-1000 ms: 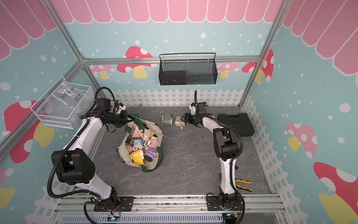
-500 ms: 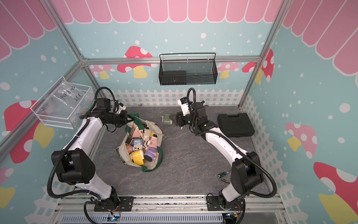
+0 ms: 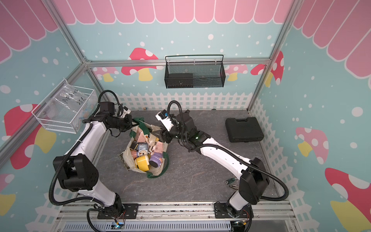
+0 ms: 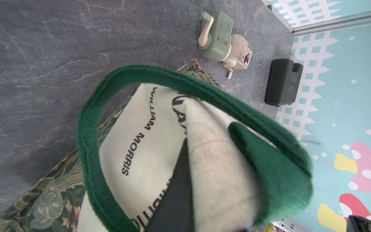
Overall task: Take out the pencil sharpeners from the tote bags
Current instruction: Place the pencil sharpener at the center of the board, then pick up the pencil sharpener from the canvas bag.
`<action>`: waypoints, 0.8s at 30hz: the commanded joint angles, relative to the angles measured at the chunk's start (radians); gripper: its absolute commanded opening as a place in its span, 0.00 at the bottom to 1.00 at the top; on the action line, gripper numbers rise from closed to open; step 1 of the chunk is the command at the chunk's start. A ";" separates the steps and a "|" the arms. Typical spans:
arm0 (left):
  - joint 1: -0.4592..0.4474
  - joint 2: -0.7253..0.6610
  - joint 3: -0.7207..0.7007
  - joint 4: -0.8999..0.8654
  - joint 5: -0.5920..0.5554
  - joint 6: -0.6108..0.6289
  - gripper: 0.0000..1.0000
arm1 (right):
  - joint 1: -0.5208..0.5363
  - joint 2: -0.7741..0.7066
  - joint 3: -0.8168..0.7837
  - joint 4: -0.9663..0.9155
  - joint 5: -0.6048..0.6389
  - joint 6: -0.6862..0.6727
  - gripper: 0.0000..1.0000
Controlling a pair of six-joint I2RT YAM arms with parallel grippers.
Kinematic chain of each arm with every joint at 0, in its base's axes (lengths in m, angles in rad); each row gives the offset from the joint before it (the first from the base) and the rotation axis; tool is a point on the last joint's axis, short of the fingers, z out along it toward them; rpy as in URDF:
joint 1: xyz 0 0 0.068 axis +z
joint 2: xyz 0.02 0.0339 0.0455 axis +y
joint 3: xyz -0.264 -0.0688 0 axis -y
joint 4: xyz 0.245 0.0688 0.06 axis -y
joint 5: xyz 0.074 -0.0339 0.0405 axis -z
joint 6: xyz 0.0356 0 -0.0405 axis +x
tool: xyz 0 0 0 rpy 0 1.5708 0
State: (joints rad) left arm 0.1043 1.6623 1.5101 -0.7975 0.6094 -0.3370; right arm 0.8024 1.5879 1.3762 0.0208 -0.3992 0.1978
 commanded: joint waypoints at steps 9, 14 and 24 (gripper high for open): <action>0.017 -0.055 0.002 0.058 0.006 -0.002 0.00 | 0.128 0.291 0.321 -0.250 0.143 0.143 0.57; 0.018 -0.056 0.002 0.057 0.006 -0.001 0.00 | 0.129 0.406 0.450 -0.313 0.137 0.175 0.54; 0.016 -0.055 0.000 0.057 -0.003 0.004 0.00 | 0.129 0.488 0.558 -0.355 0.191 0.161 0.50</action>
State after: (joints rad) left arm 0.1043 1.6585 1.5078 -0.7963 0.6083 -0.3367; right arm 0.9295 2.0632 1.9041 -0.3157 -0.2314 0.3607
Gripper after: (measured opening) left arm 0.045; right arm 0.500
